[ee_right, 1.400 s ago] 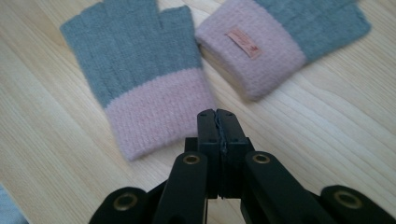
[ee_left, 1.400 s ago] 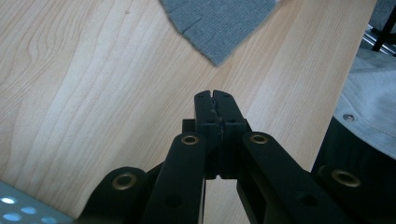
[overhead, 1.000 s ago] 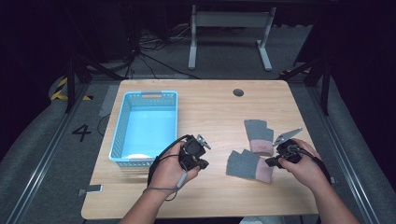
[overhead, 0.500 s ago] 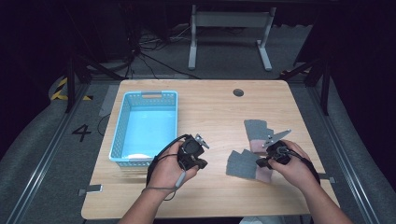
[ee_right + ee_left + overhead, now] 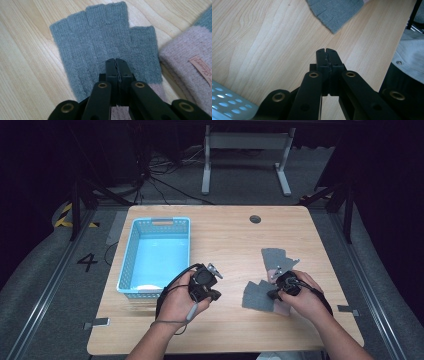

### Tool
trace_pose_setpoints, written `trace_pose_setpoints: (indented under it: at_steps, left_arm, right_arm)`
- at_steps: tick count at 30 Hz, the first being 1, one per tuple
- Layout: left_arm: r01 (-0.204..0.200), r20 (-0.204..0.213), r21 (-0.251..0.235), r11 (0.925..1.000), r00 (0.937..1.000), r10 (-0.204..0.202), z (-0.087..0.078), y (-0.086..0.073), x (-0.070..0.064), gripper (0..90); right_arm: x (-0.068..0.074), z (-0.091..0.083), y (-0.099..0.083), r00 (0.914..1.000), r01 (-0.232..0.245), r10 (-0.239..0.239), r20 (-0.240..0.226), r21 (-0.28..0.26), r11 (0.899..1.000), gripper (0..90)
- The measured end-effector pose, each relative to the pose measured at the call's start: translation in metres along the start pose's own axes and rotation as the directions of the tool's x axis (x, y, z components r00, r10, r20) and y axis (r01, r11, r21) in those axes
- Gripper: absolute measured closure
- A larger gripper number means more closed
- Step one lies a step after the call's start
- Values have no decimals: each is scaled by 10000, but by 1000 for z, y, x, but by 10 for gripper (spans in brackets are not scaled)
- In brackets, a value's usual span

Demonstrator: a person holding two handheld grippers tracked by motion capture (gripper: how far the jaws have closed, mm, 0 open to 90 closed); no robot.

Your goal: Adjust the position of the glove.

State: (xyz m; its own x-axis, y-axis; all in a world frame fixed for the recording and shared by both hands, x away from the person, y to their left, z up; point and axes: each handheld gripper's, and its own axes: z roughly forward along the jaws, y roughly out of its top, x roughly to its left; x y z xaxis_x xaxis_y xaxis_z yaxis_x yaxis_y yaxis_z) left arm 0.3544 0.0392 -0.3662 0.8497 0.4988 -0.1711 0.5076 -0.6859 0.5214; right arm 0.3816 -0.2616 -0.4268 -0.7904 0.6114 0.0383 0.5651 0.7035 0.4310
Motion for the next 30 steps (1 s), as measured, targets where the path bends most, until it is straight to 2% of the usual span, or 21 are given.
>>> trace_pose_setpoints:
  at_steps: [7, 15, 19, 22, 23, 26, 29, 30]
  left_arm:
    - [9, -17, -29, 10000, 10000, -9, 0, 0, 0, 900]
    - [-14, -14, -10, 10000, 10000, 14, 0, 0, 0, 900]
    - [7, -35, 9, 10000, 10000, -7, 0, 0, -1, 900]
    - [13, -25, 14, 10000, 10000, -13, 0, 0, -1, 900]
    - [13, -2, 26, 10000, 10000, -13, 0, 0, -1, 900]
    - [8, -3, 28, 10000, 10000, -8, 0, 0, -1, 900]
    - [-20, 3, 46, 10000, 10000, 20, 0, 0, 0, 900]
    - [-28, 7, 35, 10000, 10000, 28, 0, 0, 0, 900]
  right_arm:
    - [1, 4, 1, 10000, 97, -97, 15, 82, 9999, 899]
    - [13, 10, 10, 9963, 828, -827, -235, 18, 9966, 899]
    - [24, 15, 17, 9890, 1409, -1410, -455, -37, 9900, 898]
    - [28, 16, 19, 9854, 1601, -1602, -572, -59, 9871, 898]
    - [32, 18, 22, 9808, 1817, -1819, -701, -92, 9833, 898]
    - [36, 20, 24, 9764, 2009, -2011, -788, -112, 9795, 898]
    - [42, 22, 27, 9666, 2312, -2318, -1094, -185, 9727, 897]
    - [45, 24, 29, 9599, 2482, -2489, -1291, -220, 9685, 897]
